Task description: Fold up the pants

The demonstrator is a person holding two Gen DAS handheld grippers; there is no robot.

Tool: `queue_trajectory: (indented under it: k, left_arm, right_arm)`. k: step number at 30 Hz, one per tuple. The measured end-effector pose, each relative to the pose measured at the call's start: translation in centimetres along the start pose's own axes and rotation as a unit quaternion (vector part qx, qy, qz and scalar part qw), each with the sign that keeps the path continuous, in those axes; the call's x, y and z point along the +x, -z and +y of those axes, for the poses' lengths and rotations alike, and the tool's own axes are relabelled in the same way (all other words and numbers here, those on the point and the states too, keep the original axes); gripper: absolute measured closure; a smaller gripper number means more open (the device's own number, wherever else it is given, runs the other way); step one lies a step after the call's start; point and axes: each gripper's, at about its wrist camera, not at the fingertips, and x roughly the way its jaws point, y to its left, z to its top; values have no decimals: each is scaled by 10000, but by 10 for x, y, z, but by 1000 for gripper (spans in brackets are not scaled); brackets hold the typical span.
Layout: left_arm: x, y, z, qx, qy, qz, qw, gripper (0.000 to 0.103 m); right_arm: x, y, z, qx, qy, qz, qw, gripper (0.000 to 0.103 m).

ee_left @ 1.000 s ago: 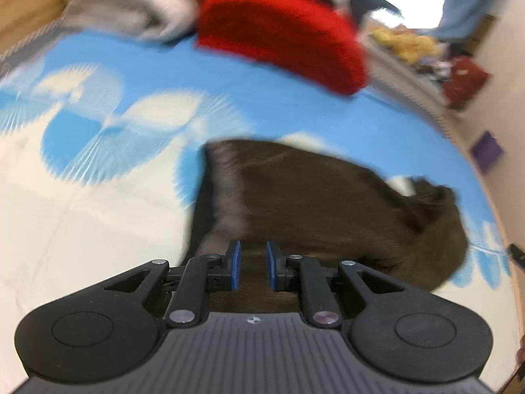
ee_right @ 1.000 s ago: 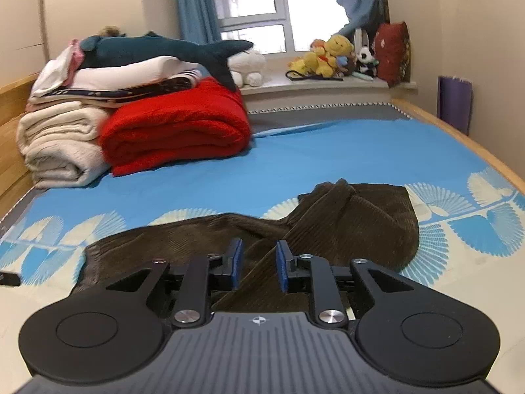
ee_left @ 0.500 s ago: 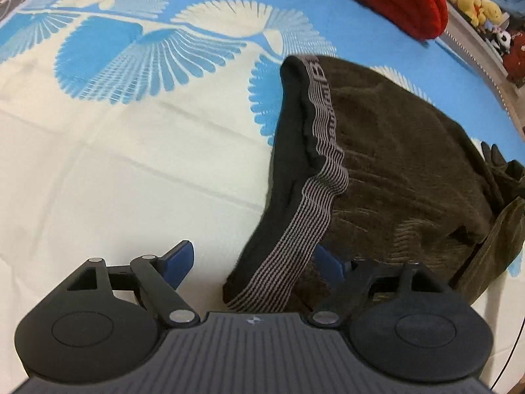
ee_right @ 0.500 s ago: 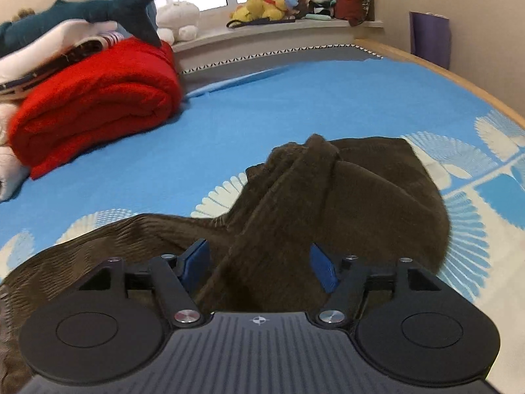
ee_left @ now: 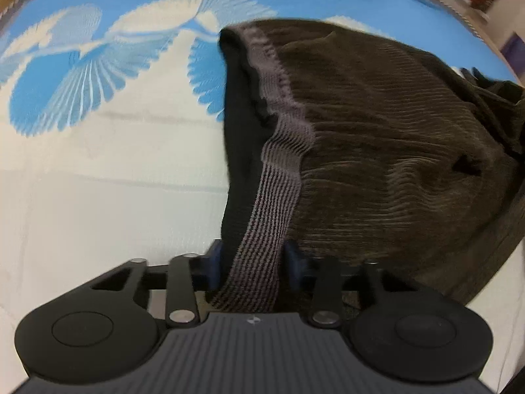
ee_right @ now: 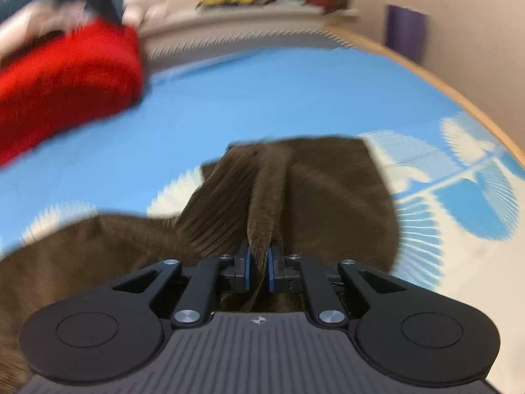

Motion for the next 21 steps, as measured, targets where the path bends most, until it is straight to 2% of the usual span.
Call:
queue_trajectory:
  k: [3,5,7,8,10,11,13,15,17,18,19,21]
  left_arm:
    - [-30,-1,1,-98,145,-394,9991,94]
    - [-60,-2,7,-273,414,-780,9957,96]
    - [-85,4,13,-372,594,-999,9925,96]
    - [-91,8,15,-393,615,-1007,9922,96]
    - [-96,16,16,-339,519,-843,9945,96]
    - [-92,19,16,-281,409,-659,9966,96]
    - [-80,25,17,-183,236,-182,9994,95]
    - [-70,25,15,-144,55,145,9998,95]
    - [-66,20,18,-282,-113,186,9994,95]
    - [-66,16,20,-421,-119,152,9989,93]
    - [-64,12,22,-582,-96,144,9982,87]
    - [-57,7,24,-767,-20,213,9968,78]
  right_arm:
    - [-69,5,-33,260,-226,-360,9988,94]
    - [-111,22,-60,417,-404,-506,9970,94]
    - [-136,46,-76,266,-641,-370,9969,94]
    - [-142,58,-82,114,-738,-185,9970,94]
    - [-140,92,-88,-479,-817,565,9939,93]
    - [-130,113,-90,-849,-735,1040,9882,93]
    - [-117,136,-94,-1191,-593,1619,9778,93]
    - [-122,137,-102,-1321,-621,1463,9784,93]
    - [-131,124,-107,-1257,-709,1085,9836,89]
    - [-133,116,-108,-1142,-790,924,9860,79]
    - [-132,109,-106,-1018,-889,774,9878,68]
    - [-124,98,-96,-1013,-1029,592,9877,63]
